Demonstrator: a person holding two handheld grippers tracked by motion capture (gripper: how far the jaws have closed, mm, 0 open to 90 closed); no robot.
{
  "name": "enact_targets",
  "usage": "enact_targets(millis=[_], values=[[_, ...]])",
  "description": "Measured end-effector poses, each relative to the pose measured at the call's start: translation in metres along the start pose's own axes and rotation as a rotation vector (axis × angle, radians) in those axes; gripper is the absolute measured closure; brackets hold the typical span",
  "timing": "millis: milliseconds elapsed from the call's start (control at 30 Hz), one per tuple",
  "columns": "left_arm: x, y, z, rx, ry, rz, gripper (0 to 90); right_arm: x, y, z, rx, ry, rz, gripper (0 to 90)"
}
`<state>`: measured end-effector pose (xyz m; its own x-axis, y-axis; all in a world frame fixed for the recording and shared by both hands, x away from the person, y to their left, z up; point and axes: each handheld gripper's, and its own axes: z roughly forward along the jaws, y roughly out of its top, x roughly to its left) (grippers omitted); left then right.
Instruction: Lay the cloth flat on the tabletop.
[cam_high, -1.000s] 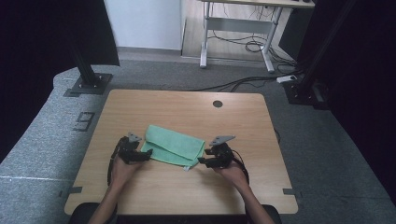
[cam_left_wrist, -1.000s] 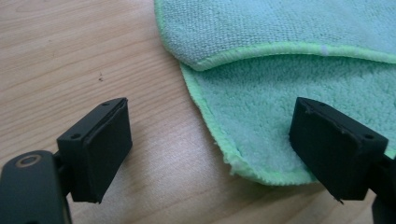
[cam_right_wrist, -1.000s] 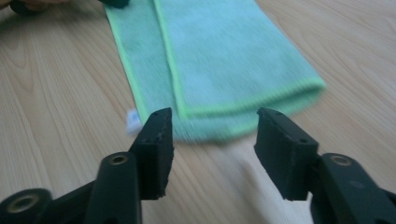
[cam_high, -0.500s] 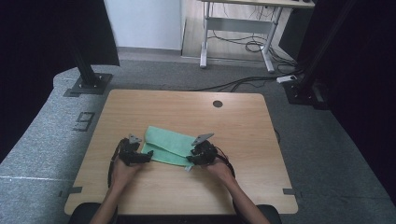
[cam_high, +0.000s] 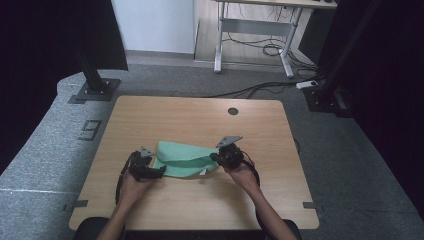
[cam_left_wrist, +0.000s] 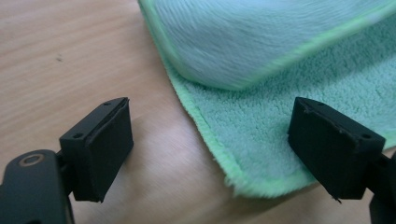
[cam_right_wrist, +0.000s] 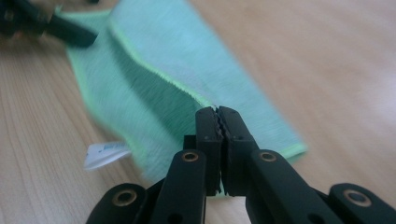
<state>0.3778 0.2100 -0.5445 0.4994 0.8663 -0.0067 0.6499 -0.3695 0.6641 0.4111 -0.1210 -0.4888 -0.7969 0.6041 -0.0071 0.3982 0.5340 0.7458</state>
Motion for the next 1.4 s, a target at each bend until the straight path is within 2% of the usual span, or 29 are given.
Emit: enact_targets(millis=[100, 133, 167, 367, 467, 500, 567, 600, 667, 733, 767, 800, 833, 867, 900, 933, 967, 1000, 1067, 1100, 1133, 1167, 1200, 1233, 1267, 1300, 1333, 1367, 1400], values=[[-0.006, -0.005, -0.005, 0.012, -0.015, 0.018, 14.0, -0.010, 0.006, -0.020, -0.011, -0.042, -0.003, 86.6], [-0.006, -0.005, -0.005, 0.012, -0.015, 0.018, 14.0, -0.010, 0.006, -0.020, -0.011, -0.042, -0.003, 86.6], [-0.008, -0.007, -0.008, 0.019, -0.026, 0.027, 14.0, -0.017, 0.006, -0.028, -0.018, -0.065, 0.007, 86.6], [-0.014, -0.013, -0.015, 0.038, -0.057, 0.063, 14.0, -0.033, 0.009, -0.039, -0.036, -0.096, 0.030, 86.5], [-0.017, -0.015, -0.018, 0.049, -0.068, 0.077, 14.1, -0.039, 0.009, -0.037, -0.021, -0.109, 0.038, 86.5], [-0.019, -0.015, -0.019, 0.053, -0.078, 0.087, 14.2, -0.046, 0.007, -0.031, 0.007, -0.119, 0.052, 86.2], [-0.020, -0.015, -0.019, 0.055, -0.080, 0.091, 14.3, -0.049, 0.005, -0.027, 0.016, -0.120, 0.058, 86.1], [-0.021, -0.014, -0.018, 0.055, -0.088, 0.100, 14.9, -0.058, -0.004, -0.013, 0.054, -0.118, 0.083, 84.9], [-0.021, -0.014, -0.018, 0.054, -0.089, 0.104, 15.0, -0.063, -0.013, -0.002, 0.085, -0.115, 0.108, 79.4], [-0.022, -0.013, -0.018, 0.050, -0.091, 0.115, 15.9, -0.068, -0.023, 0.008, 0.107, -0.125, 0.124, 68.2], [-0.024, -0.010, -0.020, 0.039, -0.081, 0.139, 15.9, -0.070, -0.027, 0.011, 0.109, -0.138, 0.132, 62.8], [-0.024, -0.010, -0.020, 0.039, -0.081, 0.139, 15.9, -0.070, -0.027, 0.011, 0.109, -0.138, 0.132, 62.8], [-0.025, -0.006, -0.022, 0.017, -0.086, 0.145, 16.2, -0.073, -0.032, 0.010, 0.100, -0.148, 0.160, 55.2], [-0.025, -0.006, -0.022, 0.017, -0.086, 0.145, 17.1, -0.073, -0.032, 0.010, 0.100, -0.148, 0.160, 55.2], [-0.027, 0.001, -0.026, -0.007, -0.101, 0.154, 18.0, -0.075, -0.032, 0.003, 0.081, -0.160, 0.178, 48.9], [-0.027, 0.001, -0.026, -0.007, -0.101, 0.154, 18.8, -0.075, -0.032, 0.003, 0.081, -0.160, 0.178, 48.9], [-0.031, 0.009, -0.028, -0.033, -0.118, 0.164, 19.7, -0.073, -0.030, -0.007, 0.059, -0.172, 0.182, 44.6], [-0.031, 0.009, -0.028, -0.033, -0.118, 0.164, 20.7, -0.073, -0.030, -0.007, 0.059, -0.172, 0.182, 44.6], [-0.038, 0.018, -0.028, -0.052, -0.145, 0.189, 23.3, -0.070, -0.029, -0.015, 0.039, -0.171, 0.190, 43.3], [-0.045, 0.025, -0.027, -0.065, -0.170, 0.212, 27.9, -0.063, -0.031, -0.020, 0.022, -0.152, 0.191, 43.7], [-0.045, 0.025, -0.027, -0.065, -0.170, 0.212, 29.7, -0.063, -0.031, -0.020, 0.022, -0.152, 0.191, 43.7], [-0.054, 0.031, -0.025, -0.070, -0.194, 0.242, 32.3, -0.054, -0.035, -0.021, 0.022, -0.121, 0.187, 45.7], [-0.054, 0.031, -0.025, -0.070, -0.194, 0.242, 33.7, -0.054, -0.035, -0.021, 0.022, -0.121, 0.187, 45.7], [-0.062, 0.037, -0.020, -0.067, -0.211, 0.272, 36.3, -0.044, -0.042, -0.019, 0.027, -0.087, 0.183, 46.3], [-0.062, 0.037, -0.020, -0.067, -0.211, 0.272, 38.5, -0.044, -0.042, -0.019, 0.027, -0.087, 0.183, 46.3], [-0.067, 0.041, -0.016, -0.058, -0.230, 0.291, 40.9, -0.035, -0.048, -0.016, 0.039, -0.064, 0.174, 46.4], [-0.067, 0.041, -0.016, -0.058, -0.230, 0.291, 42.8, -0.030, -0.051, -0.014, 0.044, -0.053, 0.166, 46.1], [-0.071, 0.043, -0.010, -0.049, -0.255, 0.295, 44.3, -0.025, -0.054, -0.012, 0.047, -0.046, 0.162, 45.2], [-0.072, 0.043, -0.007, -0.039, -0.256, 0.302, 45.5, -0.021, -0.057, -0.010, 0.050, -0.042, 0.155, 43.8]])
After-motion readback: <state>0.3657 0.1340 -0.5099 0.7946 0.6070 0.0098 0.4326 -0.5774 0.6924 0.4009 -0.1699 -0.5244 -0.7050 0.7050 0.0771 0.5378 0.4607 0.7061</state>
